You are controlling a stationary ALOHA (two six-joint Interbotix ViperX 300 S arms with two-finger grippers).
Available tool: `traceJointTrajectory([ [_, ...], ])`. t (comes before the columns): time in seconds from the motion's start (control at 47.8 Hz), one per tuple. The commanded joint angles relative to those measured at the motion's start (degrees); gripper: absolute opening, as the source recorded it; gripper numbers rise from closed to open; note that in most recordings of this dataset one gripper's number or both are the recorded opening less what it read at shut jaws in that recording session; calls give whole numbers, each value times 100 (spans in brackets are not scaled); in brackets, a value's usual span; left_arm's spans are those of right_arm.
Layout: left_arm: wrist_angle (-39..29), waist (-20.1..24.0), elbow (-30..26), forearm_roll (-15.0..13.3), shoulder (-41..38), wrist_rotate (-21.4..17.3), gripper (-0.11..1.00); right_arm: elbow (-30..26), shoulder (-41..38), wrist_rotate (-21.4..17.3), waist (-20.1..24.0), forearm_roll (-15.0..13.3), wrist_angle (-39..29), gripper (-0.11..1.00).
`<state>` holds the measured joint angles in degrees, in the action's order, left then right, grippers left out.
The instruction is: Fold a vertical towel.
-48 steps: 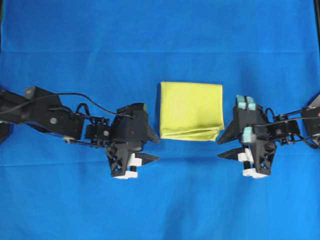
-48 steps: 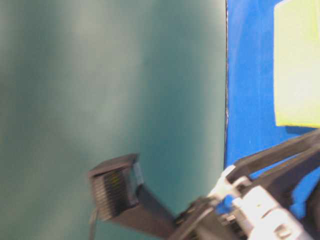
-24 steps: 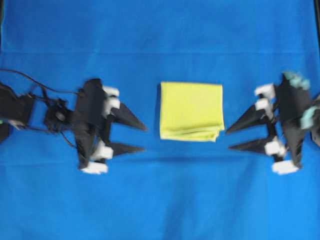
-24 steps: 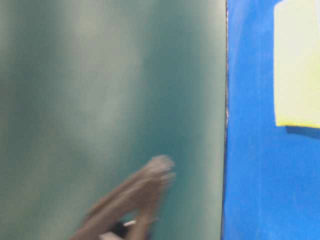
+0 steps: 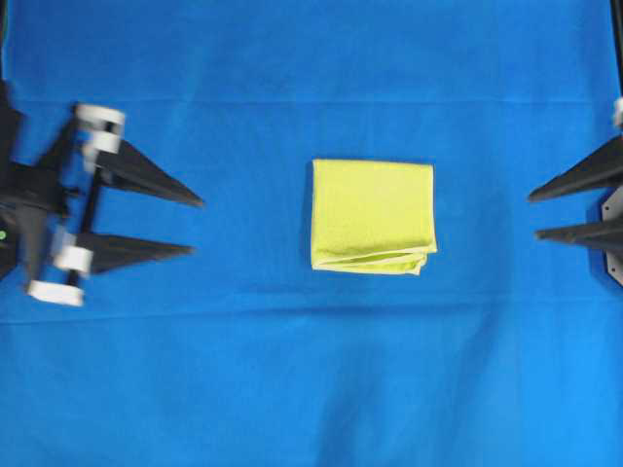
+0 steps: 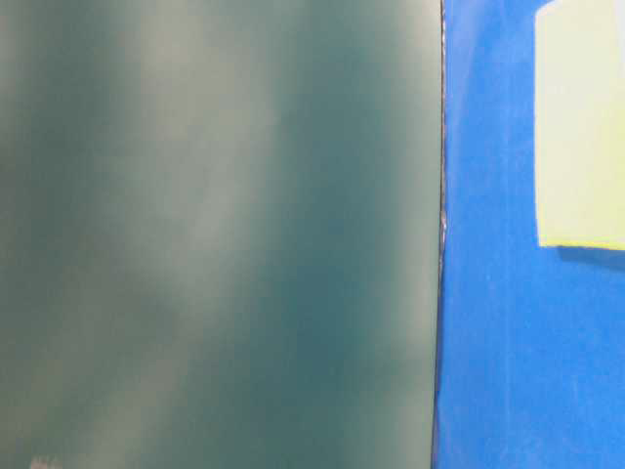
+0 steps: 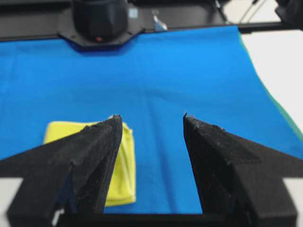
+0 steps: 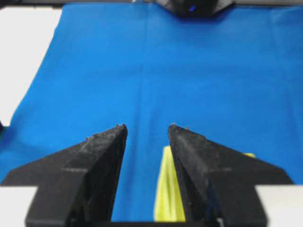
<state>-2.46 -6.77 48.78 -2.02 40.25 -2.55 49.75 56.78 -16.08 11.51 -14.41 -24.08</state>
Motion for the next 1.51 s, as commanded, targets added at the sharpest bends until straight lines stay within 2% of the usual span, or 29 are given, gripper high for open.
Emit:
traceJointTrajectory([
  [0.0,-193,79,53,0,492,-9,52,-44,325,-9,18,-149,-141,48],
  [0.209,-624,272,642,0,1679,-18,52,413,1107,-44,-18,-246,-211,48],
  [0.439,-668,554,1749,9,3129,44,52,1266,1969,-211,-343,-246,-158,48],
  [0.648,-729,791,2619,0,4219,167,52,1723,2162,-519,-703,-237,141,48],
  [0.836,-888,967,2733,0,4421,237,52,1890,1995,-571,-809,-229,237,48],
  [1.485,-958,976,2716,0,4447,237,51,1907,1960,-615,-853,-237,202,48],
])
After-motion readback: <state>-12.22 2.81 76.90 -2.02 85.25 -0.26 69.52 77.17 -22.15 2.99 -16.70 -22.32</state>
